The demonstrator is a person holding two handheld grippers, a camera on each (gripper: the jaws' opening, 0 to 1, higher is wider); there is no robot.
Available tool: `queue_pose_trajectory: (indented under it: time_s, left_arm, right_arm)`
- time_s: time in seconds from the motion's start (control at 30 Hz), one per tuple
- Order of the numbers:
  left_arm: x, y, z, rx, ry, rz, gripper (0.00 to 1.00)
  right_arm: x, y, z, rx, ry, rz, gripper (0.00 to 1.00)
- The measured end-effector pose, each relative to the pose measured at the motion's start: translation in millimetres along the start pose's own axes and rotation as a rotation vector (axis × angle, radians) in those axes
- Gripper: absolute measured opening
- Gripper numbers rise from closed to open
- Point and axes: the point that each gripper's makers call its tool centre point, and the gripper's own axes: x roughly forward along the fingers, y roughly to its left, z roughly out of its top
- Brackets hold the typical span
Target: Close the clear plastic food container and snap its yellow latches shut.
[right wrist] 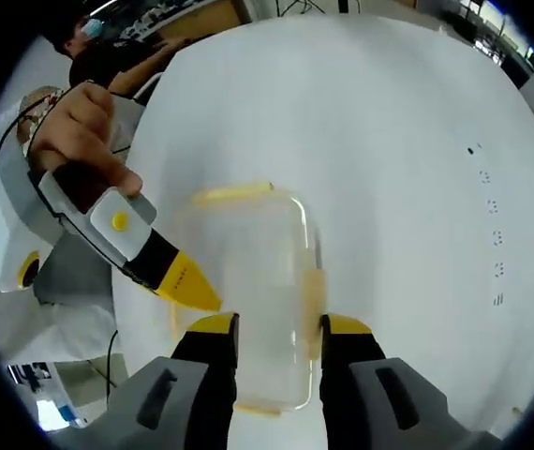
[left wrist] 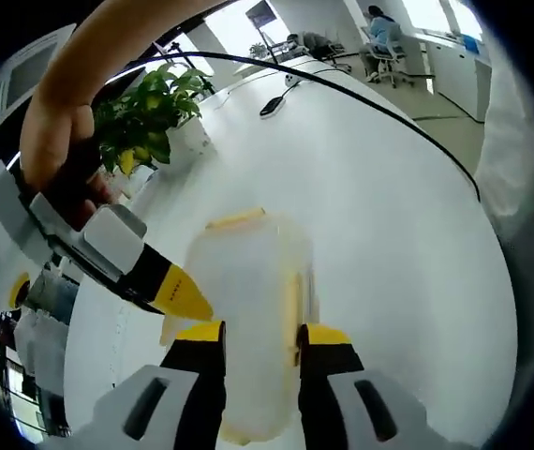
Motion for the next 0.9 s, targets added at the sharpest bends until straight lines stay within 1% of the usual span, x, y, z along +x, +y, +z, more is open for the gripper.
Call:
queue_pose_trajectory:
  time_s: [0.1, 0.13, 0.17, 0.2, 0.3, 0.37, 0.4, 0.47, 0.53, 0.57, 0.6, 0.63, 0.67, 0.7, 0.73, 0.77, 0.8, 0.83, 0.87, 0.9]
  left_arm:
    - [-1, 0.7, -0.3, 0.013, 0.009, 0.012, 0.22]
    - [-1, -0.6, -0.4, 0.018, 0.012, 0.009, 0.22]
    - [-2, -1.5, -0.9, 0.005, 0.016, 0.011, 0.22]
    - [-3, -2.0, -0.5, 0.013, 0.016, 0.011, 0.22]
    - [-1, -1.6, -0.5, 0.008, 0.012, 0.007, 0.23]
    - [-1, -1.3, -0.7, 0.008, 0.01, 0.005, 0.23]
    - [-1, -1.1, -0.8, 0.006, 0.011, 0.003, 0.23]
    - [-1, -0.9, -0.9, 0.006, 0.012, 0.002, 0.23]
    - [-1, -0.7, -0.3, 0.007, 0.015, 0.008, 0.24]
    - [-1, -0.5, 0.0, 0.005, 0.017, 0.01, 0.24]
    - [-2, 0.5, 0.5, -0.014, 0.018, 0.01, 0.24]
    - [-2, 1.1, 0.8, -0.026, 0.016, 0.006, 0.24]
    - [-2, 1.9, 1.5, -0.038, 0.008, 0.002, 0.24]
    - [-3, 1.3, 2.2, -0.083, 0.0, 0.0, 0.24]
    - [-4, 2.1, 3.0, -0.117, -0.005, -0.001, 0.24]
    - [-5, 3.0, 3.6, -0.122, -0.005, 0.001, 0.24]
    - [-6, 2.4, 4.8, -0.119, -0.002, -0.001, 0.23]
    - [-7, 0.8, 7.2, -0.137, -0.011, -0.004, 0.21]
    - [-10, 0.9, 11.5, -0.153, -0.031, -0.005, 0.2]
    - [-13, 0.8, 14.0, -0.159, -0.043, -0.011, 0.21]
  right_arm:
    - [1, 0, -0.7, 0.008, -0.016, 0.033, 0.3]
    - [2, 5, 0.0, 0.007, -0.022, 0.094, 0.29]
    - [-1, -3, 2.6, 0.016, -0.027, 0.07, 0.29]
    - [-1, -6, 6.5, 0.012, -0.045, 0.084, 0.29]
    - [-2, -25, 12.5, 0.008, -0.044, 0.08, 0.3]
    - [0, -6, 5.1, 0.002, -0.04, 0.07, 0.3]
    - [0, -5, 3.9, 0.009, -0.017, 0.094, 0.31]
    - [0, -12, 7.0, 0.001, -0.026, 0.075, 0.31]
    - [0, -12, 6.9, -0.033, -0.077, 0.041, 0.31]
    - [-1, -8, 5.0, -0.034, -0.101, 0.046, 0.31]
    - [-2, -6, 4.6, -0.007, -0.129, 0.086, 0.32]
    - [-3, -10, 5.9, -0.004, -0.148, 0.081, 0.32]
    - [-3, -7, 3.5, -0.007, -0.175, 0.048, 0.32]
    - [-4, -1, 1.1, 0.006, -0.187, 0.046, 0.32]
    - [-4, 0, 0.2, 0.023, -0.211, 0.029, 0.32]
    - [-4, 2, -0.4, 0.029, -0.238, 0.021, 0.33]
    - [-7, 2, -0.2, 0.021, -0.278, 0.001, 0.41]
    - [-9, 3, -2.2, 0.046, -0.297, -0.006, 0.49]
    - [-12, 6, -4.8, 0.073, -0.316, 0.007, 0.56]
    - [-15, 9, -5.6, 0.068, -0.338, 0.004, 0.59]
